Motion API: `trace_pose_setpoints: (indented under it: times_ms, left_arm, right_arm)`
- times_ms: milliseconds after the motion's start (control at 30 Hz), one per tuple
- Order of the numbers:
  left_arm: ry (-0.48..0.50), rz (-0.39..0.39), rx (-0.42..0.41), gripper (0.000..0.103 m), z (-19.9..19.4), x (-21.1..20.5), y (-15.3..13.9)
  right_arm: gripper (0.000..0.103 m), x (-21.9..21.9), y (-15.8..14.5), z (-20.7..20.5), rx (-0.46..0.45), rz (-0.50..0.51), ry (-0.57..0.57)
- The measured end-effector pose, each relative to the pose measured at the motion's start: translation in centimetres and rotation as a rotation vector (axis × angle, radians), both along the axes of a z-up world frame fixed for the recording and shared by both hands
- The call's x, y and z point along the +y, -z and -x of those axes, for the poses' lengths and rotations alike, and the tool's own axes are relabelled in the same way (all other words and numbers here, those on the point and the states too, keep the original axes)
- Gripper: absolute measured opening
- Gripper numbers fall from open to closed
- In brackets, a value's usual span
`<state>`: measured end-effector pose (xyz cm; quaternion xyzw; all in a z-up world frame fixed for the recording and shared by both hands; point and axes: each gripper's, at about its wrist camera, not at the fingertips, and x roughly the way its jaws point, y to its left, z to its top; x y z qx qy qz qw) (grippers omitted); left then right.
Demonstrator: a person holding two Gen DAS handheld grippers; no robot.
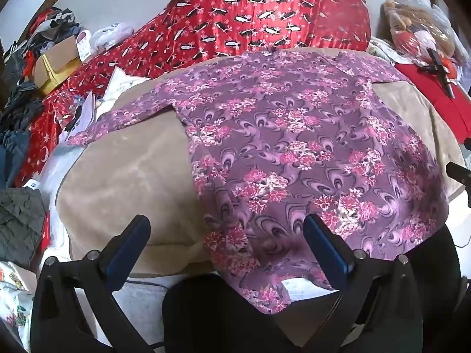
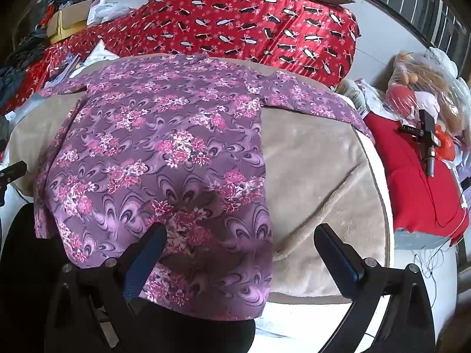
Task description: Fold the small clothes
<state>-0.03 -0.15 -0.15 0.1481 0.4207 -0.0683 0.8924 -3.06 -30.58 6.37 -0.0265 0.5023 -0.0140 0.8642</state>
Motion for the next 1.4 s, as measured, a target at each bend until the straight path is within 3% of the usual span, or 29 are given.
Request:
trace_pose_setpoints:
  times_ms: [1000,1400]
  left_arm:
    - [0.019,0.039,0.041,0.103,0.1,0.1,0.4]
    - [0.02,0.02,0.058,0.103,0.1,0.0,0.5]
  right_arm:
    - [0.099,-0.7,-2.0,0.2,-0.071,-0.001,0.017]
    - [0.099,-0.9,-2.0,0.1,-0.075,-0.003,0.022]
